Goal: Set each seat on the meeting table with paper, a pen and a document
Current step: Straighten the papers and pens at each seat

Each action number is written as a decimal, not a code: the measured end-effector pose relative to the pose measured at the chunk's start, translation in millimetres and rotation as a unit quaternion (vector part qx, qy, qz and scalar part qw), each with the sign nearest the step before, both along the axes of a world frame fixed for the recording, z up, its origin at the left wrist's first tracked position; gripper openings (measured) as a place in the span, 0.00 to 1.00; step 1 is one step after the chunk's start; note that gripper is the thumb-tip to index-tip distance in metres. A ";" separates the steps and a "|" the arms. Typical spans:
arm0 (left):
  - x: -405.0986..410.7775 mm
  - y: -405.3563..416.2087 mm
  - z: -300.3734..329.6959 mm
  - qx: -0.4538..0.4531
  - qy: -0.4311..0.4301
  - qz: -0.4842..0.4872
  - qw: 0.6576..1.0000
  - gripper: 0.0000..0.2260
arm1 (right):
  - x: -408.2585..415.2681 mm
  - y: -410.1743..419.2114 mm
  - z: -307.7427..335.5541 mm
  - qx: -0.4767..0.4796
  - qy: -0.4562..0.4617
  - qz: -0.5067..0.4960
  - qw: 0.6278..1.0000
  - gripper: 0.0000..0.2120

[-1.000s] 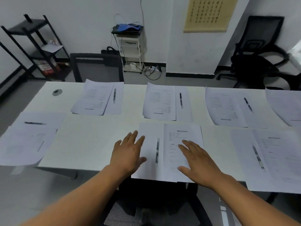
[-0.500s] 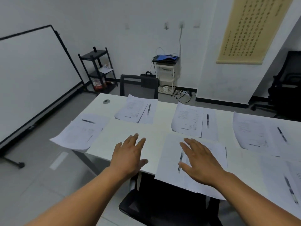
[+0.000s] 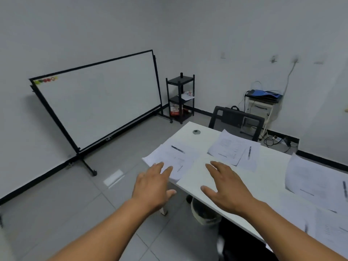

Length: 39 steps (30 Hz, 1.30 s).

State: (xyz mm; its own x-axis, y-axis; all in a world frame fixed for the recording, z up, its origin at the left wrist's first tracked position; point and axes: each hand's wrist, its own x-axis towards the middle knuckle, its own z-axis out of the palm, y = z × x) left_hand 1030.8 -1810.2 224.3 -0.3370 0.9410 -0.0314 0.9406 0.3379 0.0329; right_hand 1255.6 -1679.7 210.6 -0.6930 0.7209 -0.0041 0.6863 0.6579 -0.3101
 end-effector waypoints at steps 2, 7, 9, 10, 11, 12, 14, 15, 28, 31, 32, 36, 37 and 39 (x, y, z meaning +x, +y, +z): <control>-52.8 -10.7 3.7 0.002 0.002 0.007 1.000 0.39 | -55.3 -10.3 4.1 0.002 0.002 0.002 1.000 0.38; -144.3 -25.2 13.8 0.013 0.000 0.013 1.000 0.38 | -149.1 -21.6 9.6 0.006 -0.001 0.003 1.000 0.38; -173.4 -27.9 15.3 0.014 -0.001 0.014 1.000 0.38 | -175.6 -21.9 10.4 0.006 -0.005 0.003 1.000 0.38; -188.9 -27.0 16.3 0.014 -0.004 0.015 1.000 0.38 | -189.3 -20.3 11.1 0.009 -0.005 0.003 1.000 0.38; -196.4 -24.9 15.9 0.016 -0.005 0.014 1.000 0.38 | -194.7 -18.6 11.3 0.005 -0.007 0.004 1.000 0.38; -206.9 -21.1 17.1 0.017 -0.009 0.013 1.000 0.38 | -204.5 -15.3 12.1 0.007 -0.008 0.003 1.000 0.38; -227.8 -8.7 16.1 0.022 -0.012 0.013 1.000 0.38 | -224.1 -4.8 11.9 0.008 -0.009 -0.001 1.000 0.38; -238.0 -0.2 15.2 0.021 -0.013 0.011 1.000 0.38 | -233.4 2.8 11.7 0.009 -0.010 -0.002 1.000 0.38; -348.2 147.9 18.0 -0.015 -0.011 0.008 1.000 0.38 | -357.5 145.8 -8.8 -0.016 0.023 -0.014 1.000 0.37; -369.1 190.4 22.7 -0.019 -0.013 -0.007 1.000 0.38 | -377.6 181.3 -5.9 -0.013 0.019 -0.025 0.999 0.36; -376.0 203.8 22.1 -0.016 -0.015 -0.015 1.000 0.38 | -382.3 191.4 -5.6 -0.012 0.021 -0.029 0.999 0.36; -398.9 241.0 13.7 -0.032 -0.019 -0.040 0.998 0.38 | -398.0 215.4 -4.8 -0.011 0.007 -0.051 0.999 0.36; -408.6 255.3 9.0 -0.036 -0.023 -0.052 0.998 0.38 | -404.5 223.4 -7.3 -0.013 0.000 -0.065 0.998 0.36; -424.1 276.2 1.0 -0.040 -0.024 -0.078 0.996 0.37 | -414.2 232.7 -10.4 -0.015 -0.013 -0.086 0.996 0.36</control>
